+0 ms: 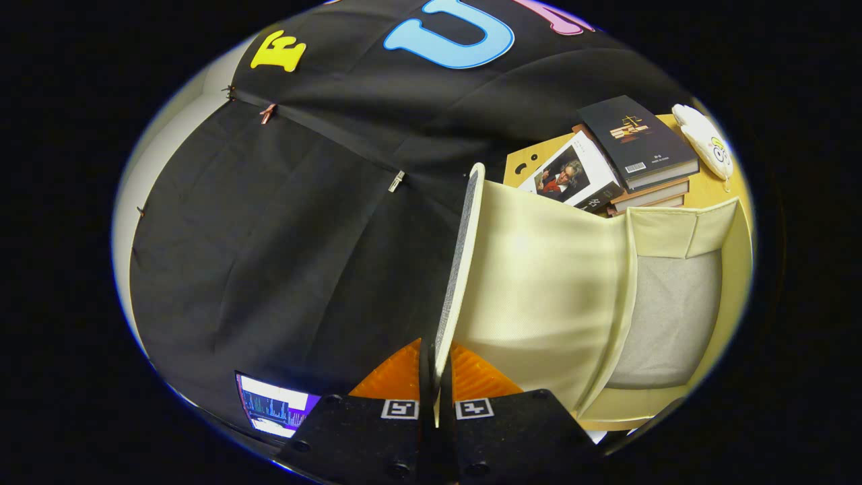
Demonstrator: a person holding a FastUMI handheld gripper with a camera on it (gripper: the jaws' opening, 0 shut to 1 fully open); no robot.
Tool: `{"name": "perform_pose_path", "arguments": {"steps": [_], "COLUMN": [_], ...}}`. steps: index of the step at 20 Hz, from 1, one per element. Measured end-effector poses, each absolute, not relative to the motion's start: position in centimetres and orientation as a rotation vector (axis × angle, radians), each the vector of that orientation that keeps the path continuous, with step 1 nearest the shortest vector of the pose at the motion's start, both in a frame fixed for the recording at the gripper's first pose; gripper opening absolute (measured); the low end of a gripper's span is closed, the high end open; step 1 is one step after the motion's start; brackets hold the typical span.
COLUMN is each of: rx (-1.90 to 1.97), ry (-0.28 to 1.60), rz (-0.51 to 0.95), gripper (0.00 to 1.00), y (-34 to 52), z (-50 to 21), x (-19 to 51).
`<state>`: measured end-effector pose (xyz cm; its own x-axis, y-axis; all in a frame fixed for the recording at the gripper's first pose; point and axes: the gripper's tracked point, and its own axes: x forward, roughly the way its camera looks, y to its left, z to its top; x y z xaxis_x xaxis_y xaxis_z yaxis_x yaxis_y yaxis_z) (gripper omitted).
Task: Open the storage box then place both shoes into the box .Put the left shoe in first, then the right shoe, with the right side of both shoes facing outward in a uniform manner.
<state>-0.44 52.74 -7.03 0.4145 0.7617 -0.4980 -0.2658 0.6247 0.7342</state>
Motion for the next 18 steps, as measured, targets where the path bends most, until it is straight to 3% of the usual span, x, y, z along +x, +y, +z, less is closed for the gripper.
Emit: {"name": "perform_pose_path", "arguments": {"steps": [3, 8, 12, 18], "rx": [0.615, 0.516, 0.376, 0.221], "ry": [0.907, 0.734, 0.597, 0.484], "rz": [0.689, 0.658, 0.601, 0.378], "gripper": [0.05, 0.97, 0.97, 0.98], "y": [52.7, 49.2, 43.5, 30.3], "z": [-6.4, -4.5, -3.2, -4.5], "x": [-0.3, 1.5, 1.7, 2.4]}}
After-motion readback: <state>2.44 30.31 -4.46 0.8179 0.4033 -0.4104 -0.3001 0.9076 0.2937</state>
